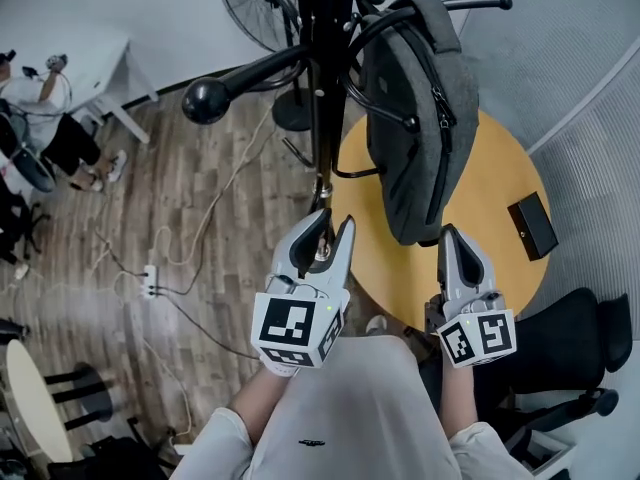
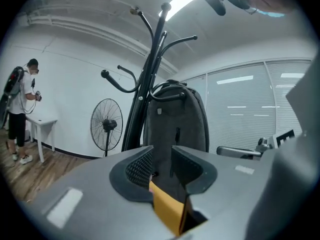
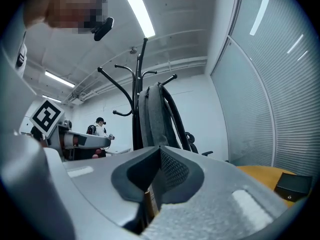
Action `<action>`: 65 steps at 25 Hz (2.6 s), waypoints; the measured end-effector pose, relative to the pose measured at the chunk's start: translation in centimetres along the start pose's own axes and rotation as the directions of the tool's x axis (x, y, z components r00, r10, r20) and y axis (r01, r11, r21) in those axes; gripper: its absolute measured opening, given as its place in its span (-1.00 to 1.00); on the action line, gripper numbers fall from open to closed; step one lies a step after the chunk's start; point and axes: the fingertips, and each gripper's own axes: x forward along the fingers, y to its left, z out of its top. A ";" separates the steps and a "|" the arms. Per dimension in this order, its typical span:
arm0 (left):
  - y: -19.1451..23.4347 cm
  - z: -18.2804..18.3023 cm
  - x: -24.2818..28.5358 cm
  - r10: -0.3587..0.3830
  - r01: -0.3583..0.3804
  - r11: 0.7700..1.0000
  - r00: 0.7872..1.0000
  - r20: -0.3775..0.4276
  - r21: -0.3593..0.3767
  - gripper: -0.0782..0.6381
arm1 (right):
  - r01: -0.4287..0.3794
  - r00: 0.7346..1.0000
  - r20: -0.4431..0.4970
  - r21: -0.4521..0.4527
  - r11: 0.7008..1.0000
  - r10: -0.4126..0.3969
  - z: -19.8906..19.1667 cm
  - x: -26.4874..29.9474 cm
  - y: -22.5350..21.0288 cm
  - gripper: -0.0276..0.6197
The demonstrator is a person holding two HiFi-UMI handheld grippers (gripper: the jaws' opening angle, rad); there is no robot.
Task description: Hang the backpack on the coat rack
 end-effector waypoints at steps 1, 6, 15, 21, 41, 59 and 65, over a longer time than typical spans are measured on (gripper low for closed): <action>0.6 -0.2 -0.4 0.002 -0.002 1.000 1.000 -0.002 0.006 -0.43 | 0.007 1.000 0.006 -0.008 1.000 -0.007 0.1 0.0 0.1 -0.91; 2.6 -1.1 -1.9 0.001 -0.001 1.000 1.000 -0.009 0.019 -0.57 | 0.043 0.999 0.022 -0.038 0.998 -0.042 0.7 -0.1 0.4 -0.91; 5.1 -3.0 -3.6 0.001 0.001 0.999 0.999 -0.034 0.053 -0.73 | 0.098 0.995 0.007 -0.092 0.991 -0.098 0.2 -0.6 0.9 -0.90; 5.8 -4.1 -4.4 0.007 -0.004 0.998 0.998 -0.060 0.064 -0.73 | 0.068 0.996 -0.050 -0.151 0.986 -0.076 -1.1 -1.3 1.4 -0.91; 5.0 -4.1 -5.8 -0.004 0.006 0.997 1.000 -0.030 0.073 -0.73 | 0.104 0.993 -0.040 -0.156 0.982 -0.112 -2.1 -3.0 2.5 -0.91; 4.2 -4.3 -6.2 -0.004 0.007 0.997 0.999 -0.033 0.072 -0.73 | 0.094 0.994 -0.049 -0.146 0.985 -0.102 -2.9 -3.3 3.1 -0.91; 4.2 -4.3 -6.3 -0.002 0.004 0.997 1.000 -0.031 0.074 -0.73 | 0.096 0.993 -0.051 -0.156 0.983 -0.105 -2.9 -3.4 3.2 -0.91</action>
